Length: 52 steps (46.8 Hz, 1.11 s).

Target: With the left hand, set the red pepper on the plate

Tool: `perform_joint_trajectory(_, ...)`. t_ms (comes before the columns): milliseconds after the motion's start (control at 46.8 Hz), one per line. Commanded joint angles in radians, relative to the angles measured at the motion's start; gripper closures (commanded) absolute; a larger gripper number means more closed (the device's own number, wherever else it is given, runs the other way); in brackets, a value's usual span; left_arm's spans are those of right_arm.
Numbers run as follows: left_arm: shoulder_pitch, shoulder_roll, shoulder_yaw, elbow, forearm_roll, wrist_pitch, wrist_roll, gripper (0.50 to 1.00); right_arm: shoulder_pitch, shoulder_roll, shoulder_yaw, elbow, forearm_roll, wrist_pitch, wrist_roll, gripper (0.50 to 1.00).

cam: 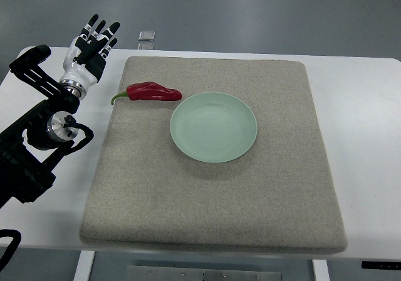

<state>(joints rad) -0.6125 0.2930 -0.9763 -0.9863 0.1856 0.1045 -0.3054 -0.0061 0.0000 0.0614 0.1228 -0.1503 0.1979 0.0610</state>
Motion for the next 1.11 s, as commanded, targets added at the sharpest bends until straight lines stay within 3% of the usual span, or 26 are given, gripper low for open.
perform_joint_trajectory(0,-0.004,0.002,-0.001,0.000,0.037,0.000,-0.001,0.516,0.000,0.000,0.000,0.000,0.000,0.000,-0.001,0.568)
perform_joint_trajectory(235,-0.006,0.002,0.001,-0.002,0.155,0.003,-0.001,0.529,0.000,0.000,0.000,0.000,0.000,0.000,-0.001,0.568)
perform_joint_trajectory(299,-0.006,0.002,0.001,-0.002,0.198,0.008,-0.001,0.555,0.000,0.000,0.000,0.000,0.000,0.000,0.000,0.568)
perform_joint_trajectory(491,-0.013,0.002,0.007,-0.002,0.460,0.030,-0.001,0.564,0.000,0.000,0.000,0.001,0.000,0.000,-0.001,0.568)
perform_joint_trajectory(790,-0.049,0.041,0.083,0.000,0.747,0.037,0.000,0.555,0.000,0.000,0.000,0.000,0.000,0.000,0.000,0.568)
perform_joint_trajectory(939,-0.081,0.077,0.133,0.000,0.758,0.031,0.000,0.506,0.000,0.000,0.000,0.000,0.000,0.000,0.000,0.568)
perform_joint_trajectory(1089,-0.084,0.086,0.143,0.000,0.761,0.015,0.000,0.506,0.000,0.000,0.000,0.000,0.000,0.000,0.000,0.568)
